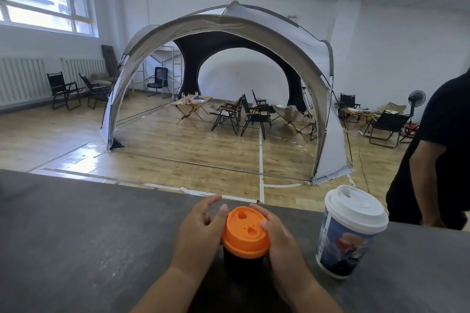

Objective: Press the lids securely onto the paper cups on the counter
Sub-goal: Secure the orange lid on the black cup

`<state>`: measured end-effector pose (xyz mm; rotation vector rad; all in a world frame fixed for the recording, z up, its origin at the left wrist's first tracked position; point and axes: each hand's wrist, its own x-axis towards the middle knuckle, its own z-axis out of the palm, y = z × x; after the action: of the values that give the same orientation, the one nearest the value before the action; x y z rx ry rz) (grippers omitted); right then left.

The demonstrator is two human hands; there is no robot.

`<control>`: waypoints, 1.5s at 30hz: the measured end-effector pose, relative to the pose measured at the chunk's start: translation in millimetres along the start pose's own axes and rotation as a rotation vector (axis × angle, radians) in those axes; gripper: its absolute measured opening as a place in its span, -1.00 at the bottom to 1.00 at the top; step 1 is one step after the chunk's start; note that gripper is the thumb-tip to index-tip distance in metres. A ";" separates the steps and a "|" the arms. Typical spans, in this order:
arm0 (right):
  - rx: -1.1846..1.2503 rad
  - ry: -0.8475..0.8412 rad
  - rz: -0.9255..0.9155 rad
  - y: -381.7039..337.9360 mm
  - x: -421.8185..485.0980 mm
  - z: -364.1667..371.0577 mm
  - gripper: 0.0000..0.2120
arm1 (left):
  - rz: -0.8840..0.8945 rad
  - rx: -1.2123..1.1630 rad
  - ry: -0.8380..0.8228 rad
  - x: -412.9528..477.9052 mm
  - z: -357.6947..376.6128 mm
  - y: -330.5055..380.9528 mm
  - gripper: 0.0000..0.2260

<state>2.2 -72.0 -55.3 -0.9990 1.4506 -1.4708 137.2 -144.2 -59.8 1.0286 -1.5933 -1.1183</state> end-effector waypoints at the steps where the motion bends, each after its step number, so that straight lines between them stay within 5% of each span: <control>1: -0.007 -0.012 0.002 -1.5 -0.5 -0.1 -0.74 | 0.001 0.019 -0.010 1.7 -1.8 -0.9 -0.82; 12: -0.026 -0.069 0.005 -1.4 2.2 -4.2 -0.75 | -0.087 -0.197 -0.210 0.9 4.7 3.2 -0.63; 21: -0.048 -0.144 0.001 -4.5 1.6 -5.9 -0.75 | -0.210 -0.301 -0.241 12.0 1.5 -2.4 -0.73; 27: -0.178 0.088 -0.127 -0.9 1.5 -3.2 -0.81 | -0.076 -0.267 -0.158 0.4 9.6 -3.5 -0.71; 30: -0.218 0.074 -0.182 -3.3 -2.6 -0.9 -0.58 | -0.055 -0.255 -0.178 -5.3 13.4 0.1 -0.71; 33: -0.261 -0.024 -0.181 4.4 0.2 0.1 -0.12 | -0.072 -0.279 -0.211 -6.2 12.9 -0.5 -0.71; 35: -0.348 -0.056 -0.169 7.8 2.4 -1.8 -0.03 | -0.064 -0.272 -0.221 -5.8 11.7 -0.8 -0.71; 43: -0.423 0.054 -0.197 6.7 0.8 -6.8 -0.21 | -0.106 -0.275 -0.188 -3.3 9.9 -1.5 -0.57; 45: -0.363 0.061 -0.175 3.9 1.6 -7.3 -0.49 | -0.126 -0.278 -0.133 1.1 8.2 -1.9 -0.57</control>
<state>-5.0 -70.9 -59.3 -1.3392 1.7526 -1.3956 129.3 -144.0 -62.8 0.8937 -1.4383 -1.4747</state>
